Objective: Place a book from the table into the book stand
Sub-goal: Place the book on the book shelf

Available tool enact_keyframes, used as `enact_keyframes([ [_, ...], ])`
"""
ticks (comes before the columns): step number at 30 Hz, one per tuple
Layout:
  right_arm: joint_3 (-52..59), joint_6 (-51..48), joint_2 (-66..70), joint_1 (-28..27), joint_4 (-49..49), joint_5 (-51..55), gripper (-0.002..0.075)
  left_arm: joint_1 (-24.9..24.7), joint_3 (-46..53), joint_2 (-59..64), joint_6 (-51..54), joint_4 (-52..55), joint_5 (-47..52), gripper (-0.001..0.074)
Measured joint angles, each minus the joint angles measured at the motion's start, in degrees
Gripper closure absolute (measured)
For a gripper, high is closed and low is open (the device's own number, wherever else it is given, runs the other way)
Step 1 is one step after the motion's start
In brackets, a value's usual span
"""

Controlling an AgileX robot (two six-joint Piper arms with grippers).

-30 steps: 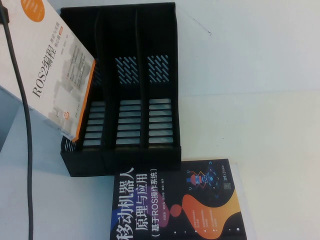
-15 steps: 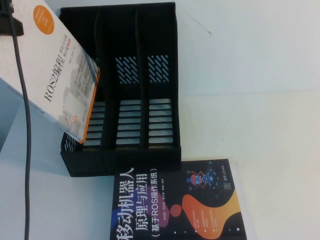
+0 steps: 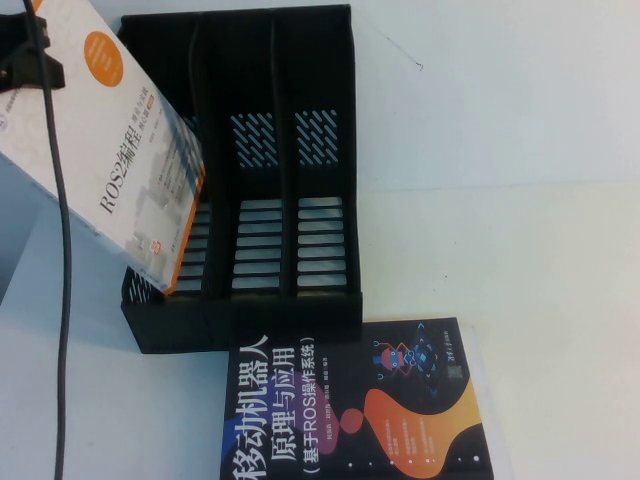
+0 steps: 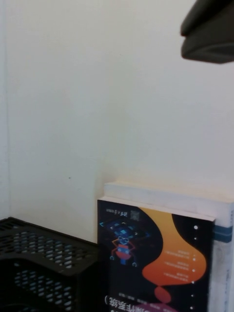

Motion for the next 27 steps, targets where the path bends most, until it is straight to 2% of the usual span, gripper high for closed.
enact_keyframes([
  [8,0.0,0.1,0.0,0.0,0.1,-1.4,0.0726,-4.4,0.0,1.2,0.1,6.8,-2.4,0.0614],
  [10,0.0,0.1,0.0,0.0,0.1,-1.4,0.0726,-4.8,-0.1,1.3,0.0,6.5,-3.6,0.0554],
  [14,0.0,0.1,0.0,0.0,0.1,-1.5,0.0726,-4.9,-0.7,0.7,-0.4,5.9,-5.4,0.0369],
  [17,0.0,0.1,0.0,0.0,0.1,-1.5,0.0726,-4.9,-0.7,0.6,-0.5,5.9,-5.4,0.0314],
  [19,0.0,0.1,0.0,0.0,0.1,-1.6,0.0727,-4.9,-0.7,0.6,-0.6,6.1,-5.3,0.0328],
  [21,0.0,0.2,0.0,0.0,0.1,-1.6,0.0727,-4.9,-0.7,0.3,-0.6,6.2,-5.0,0.0376],
  [27,0.0,0.2,0.0,0.0,0.1,-1.5,0.0727,-4.9,-0.7,-3.1,-0.7,9.4,-4.5,0.0659],
])
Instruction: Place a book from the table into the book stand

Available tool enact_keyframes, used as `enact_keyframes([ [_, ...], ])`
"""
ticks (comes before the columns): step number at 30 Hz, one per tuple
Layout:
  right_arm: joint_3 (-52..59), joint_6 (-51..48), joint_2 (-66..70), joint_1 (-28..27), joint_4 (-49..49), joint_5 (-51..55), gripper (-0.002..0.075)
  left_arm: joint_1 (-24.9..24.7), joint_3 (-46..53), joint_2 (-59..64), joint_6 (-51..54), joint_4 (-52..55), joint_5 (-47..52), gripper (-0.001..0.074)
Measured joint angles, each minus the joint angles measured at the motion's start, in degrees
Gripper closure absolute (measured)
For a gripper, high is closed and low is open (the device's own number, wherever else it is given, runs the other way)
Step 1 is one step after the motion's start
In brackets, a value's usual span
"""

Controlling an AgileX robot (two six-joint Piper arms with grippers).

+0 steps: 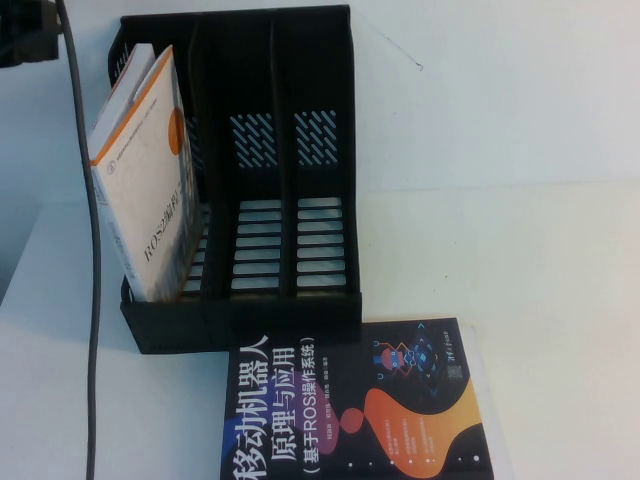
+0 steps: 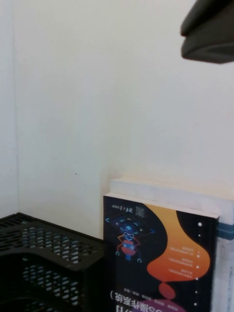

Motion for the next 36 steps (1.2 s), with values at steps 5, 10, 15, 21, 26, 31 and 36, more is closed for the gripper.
enact_keyframes([
  [5,0.0,-3.0,0.0,0.0,0.0,2.5,0.0726,0.0,0.0,-7.0,-1.5,5.1,0.7,0.0726],
  [10,0.0,-6.3,-1.1,0.0,-0.1,5.3,0.0727,0.0,5.3,-19.1,-1.6,6.0,-0.1,0.0733],
  [15,0.0,-7.1,-6.9,0.0,-0.4,5.2,0.0727,0.0,21.0,-35.3,3.1,-0.3,-7.9,0.0735],
  [21,0.4,-7.1,-15.3,0.0,-0.6,2.4,0.0727,0.0,44.2,-55.7,7.0,-5.4,-18.3,0.0736],
  [26,6.5,-7.1,-19.2,0.0,-1.0,-3.1,0.0727,0.0,58.5,-67.6,7.9,-5.9,-24.7,0.0736],
  [31,16.0,-5.3,-19.6,0.0,0.2,-6.7,0.0727,0.0,67.2,-73.3,7.9,-5.9,-27.9,0.0736],
  [36,21.3,-1.7,-19.6,0.0,0.6,-10.2,0.0727,0.0,70.6,-74.3,7.9,-6.3,-27.8,0.0736],
])
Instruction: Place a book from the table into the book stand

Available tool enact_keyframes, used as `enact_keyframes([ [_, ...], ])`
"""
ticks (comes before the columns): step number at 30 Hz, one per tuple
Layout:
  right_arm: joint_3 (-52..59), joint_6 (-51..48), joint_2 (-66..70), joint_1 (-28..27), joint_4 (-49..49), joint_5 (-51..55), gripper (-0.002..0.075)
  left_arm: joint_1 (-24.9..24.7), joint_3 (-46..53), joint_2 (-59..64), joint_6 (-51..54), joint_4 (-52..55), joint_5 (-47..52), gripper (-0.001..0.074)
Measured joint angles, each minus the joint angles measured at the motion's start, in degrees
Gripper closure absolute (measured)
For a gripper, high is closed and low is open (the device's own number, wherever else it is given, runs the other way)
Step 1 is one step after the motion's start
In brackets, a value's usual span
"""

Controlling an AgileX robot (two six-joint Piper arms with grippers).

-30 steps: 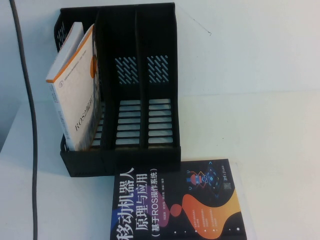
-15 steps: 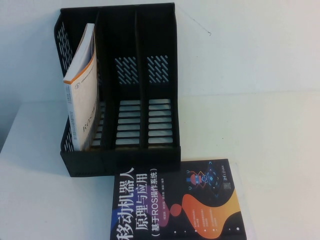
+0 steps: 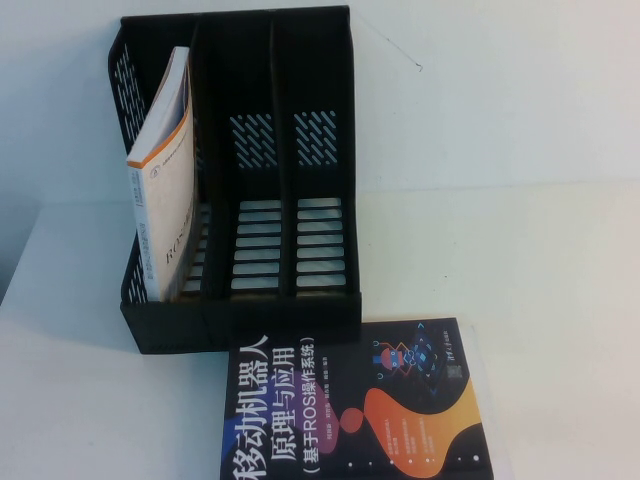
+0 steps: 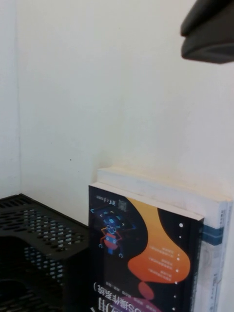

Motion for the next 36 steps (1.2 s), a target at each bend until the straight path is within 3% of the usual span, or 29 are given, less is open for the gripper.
enact_keyframes([
  [16,0.5,0.7,0.0,0.0,0.3,-2.0,0.0727,0.0,6.0,-0.3,0.0,-0.1,4.0,0.0736],
  [21,0.5,0.7,0.0,0.0,0.3,-2.1,0.0727,0.0,10.2,-6.8,-0.1,-0.1,4.4,0.0736],
  [26,0.5,0.7,0.0,0.0,0.4,-2.1,0.0727,-0.5,17.3,-16.5,-0.9,8.1,-7.0,0.0736],
  [30,0.6,0.8,0.0,0.0,0.4,-2.4,0.0727,-0.5,23.0,-17.1,1.7,12.6,-16.0,0.0736],
  [36,0.6,0.8,0.0,0.0,0.4,-2.4,0.0727,-0.5,27.0,-17.1,2.5,13.0,-16.0,0.0736],
])
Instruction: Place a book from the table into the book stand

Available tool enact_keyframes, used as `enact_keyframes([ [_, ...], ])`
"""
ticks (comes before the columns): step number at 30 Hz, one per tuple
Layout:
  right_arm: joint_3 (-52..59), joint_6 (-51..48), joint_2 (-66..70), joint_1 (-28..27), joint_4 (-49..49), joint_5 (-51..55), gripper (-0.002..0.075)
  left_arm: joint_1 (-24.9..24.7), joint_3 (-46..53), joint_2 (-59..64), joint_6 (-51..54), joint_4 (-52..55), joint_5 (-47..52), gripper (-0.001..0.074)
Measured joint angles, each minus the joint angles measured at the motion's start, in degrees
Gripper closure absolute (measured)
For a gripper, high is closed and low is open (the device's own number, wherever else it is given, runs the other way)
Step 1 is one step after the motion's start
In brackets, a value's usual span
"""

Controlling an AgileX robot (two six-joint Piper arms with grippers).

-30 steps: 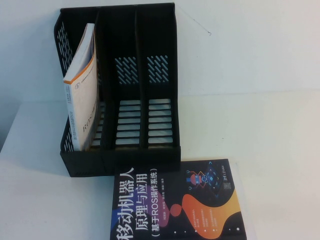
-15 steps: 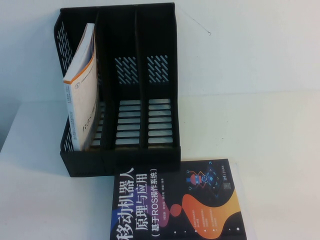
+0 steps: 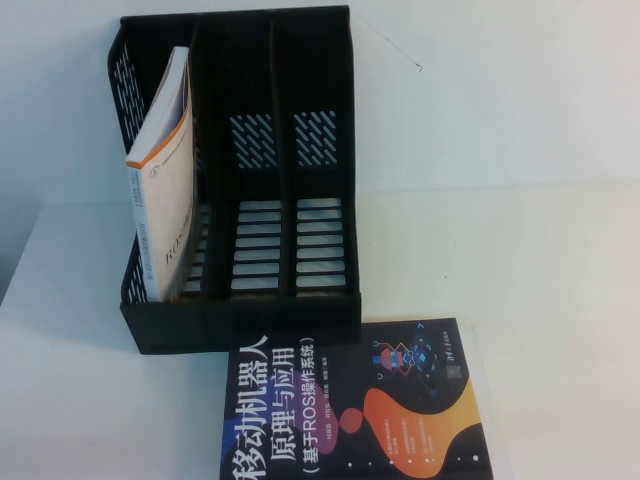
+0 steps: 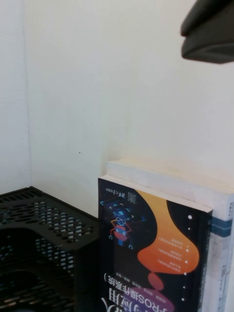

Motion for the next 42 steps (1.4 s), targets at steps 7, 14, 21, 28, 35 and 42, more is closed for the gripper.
enact_keyframes([
  [7,0.0,0.0,0.0,0.0,0.1,0.0,0.0727,0.0,0.0,0.0,-7.6,7.0,10.0,0.0736],
  [14,0.0,0.0,0.0,0.0,0.1,0.0,0.0727,0.0,0.0,0.0,-18.9,17.1,15.2,0.0736],
  [21,0.0,0.0,0.0,0.0,0.1,0.0,0.0727,0.0,0.0,0.0,-19.1,17.7,15.4,0.0736],
  [28,0.0,0.0,0.0,0.0,0.1,0.0,0.0727,0.0,0.0,0.0,-19.1,17.8,15.4,0.0736],
  [35,0.0,0.0,0.0,0.0,0.1,0.0,0.0727,0.0,0.0,0.0,-19.1,17.8,15.4,0.0736],
  [42,0.0,0.0,0.0,0.0,0.1,0.0,0.0727,0.0,0.0,0.0,-19.1,17.8,15.4,0.0736],
])
